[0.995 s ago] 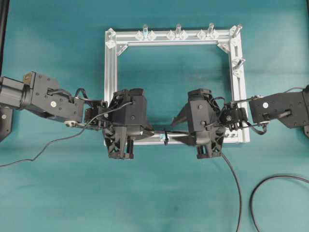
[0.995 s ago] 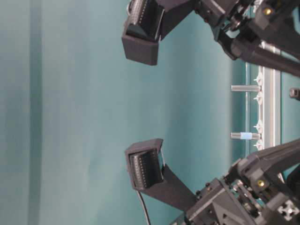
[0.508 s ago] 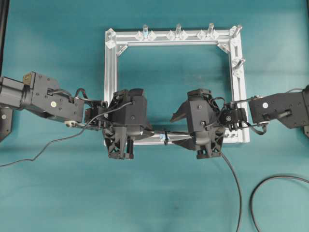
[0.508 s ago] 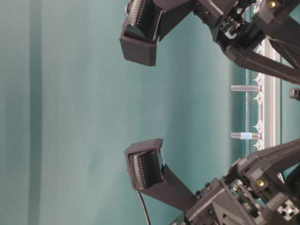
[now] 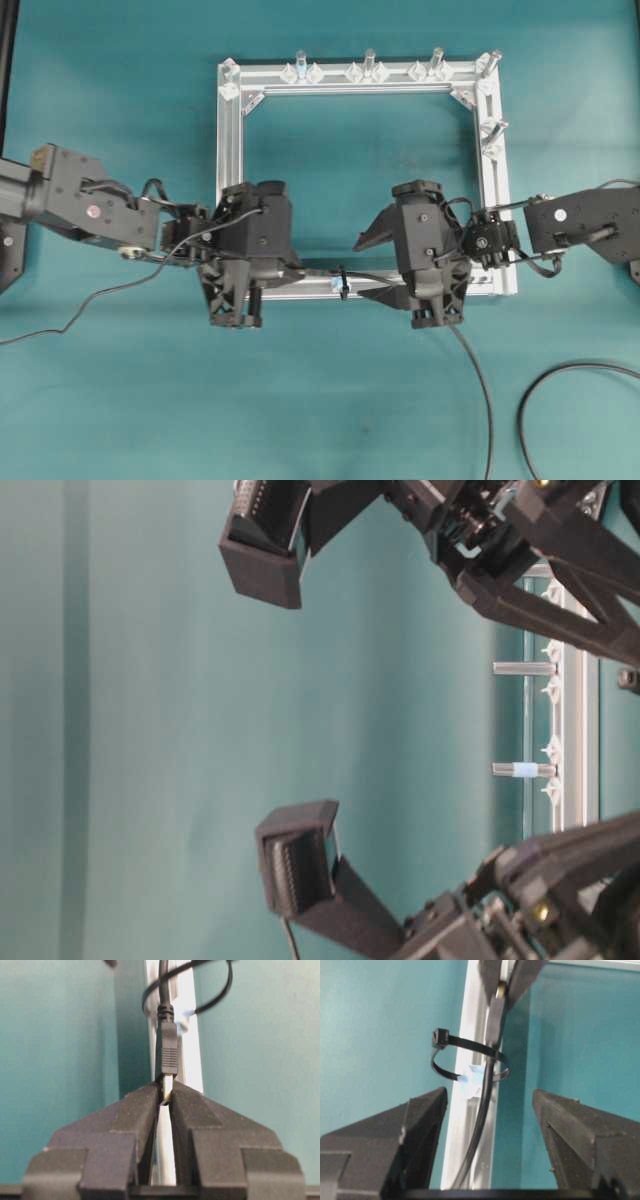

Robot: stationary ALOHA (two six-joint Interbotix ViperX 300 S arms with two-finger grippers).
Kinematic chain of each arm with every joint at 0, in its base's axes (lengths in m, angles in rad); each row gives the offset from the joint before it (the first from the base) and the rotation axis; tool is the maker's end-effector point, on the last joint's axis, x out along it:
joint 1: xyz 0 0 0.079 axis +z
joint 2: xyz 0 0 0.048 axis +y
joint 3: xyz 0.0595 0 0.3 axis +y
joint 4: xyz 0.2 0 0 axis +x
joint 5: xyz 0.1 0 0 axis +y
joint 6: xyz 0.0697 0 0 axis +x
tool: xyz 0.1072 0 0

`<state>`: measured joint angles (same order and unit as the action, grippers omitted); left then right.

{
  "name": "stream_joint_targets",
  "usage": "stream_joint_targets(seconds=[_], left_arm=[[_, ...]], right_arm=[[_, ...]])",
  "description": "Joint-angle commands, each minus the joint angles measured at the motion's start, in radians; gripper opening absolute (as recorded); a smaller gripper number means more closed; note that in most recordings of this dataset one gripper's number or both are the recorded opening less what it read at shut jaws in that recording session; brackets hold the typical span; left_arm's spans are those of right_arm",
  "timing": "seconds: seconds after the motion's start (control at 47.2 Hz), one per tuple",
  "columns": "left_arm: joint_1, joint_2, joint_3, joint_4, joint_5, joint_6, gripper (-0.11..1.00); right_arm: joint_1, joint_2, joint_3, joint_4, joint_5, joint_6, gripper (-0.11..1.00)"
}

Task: Insert the wire through the string loop located in the center.

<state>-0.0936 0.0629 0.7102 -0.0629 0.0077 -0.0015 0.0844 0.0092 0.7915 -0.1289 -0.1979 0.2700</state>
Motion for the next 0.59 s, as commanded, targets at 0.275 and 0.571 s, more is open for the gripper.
stream_joint_targets(seconds=[0.275,0.571], left_arm=[[0.002,-0.132,0.084,-0.002,0.034,-0.012,0.09],[0.000,-0.204,0.178,-0.002,0.037,-0.081,0.09]], right_arm=[[0.006,-0.032,-0.002,0.002,0.015,0.002,0.72],[0.008,-0.054,0.005,0.002,0.069,0.002,0.72]])
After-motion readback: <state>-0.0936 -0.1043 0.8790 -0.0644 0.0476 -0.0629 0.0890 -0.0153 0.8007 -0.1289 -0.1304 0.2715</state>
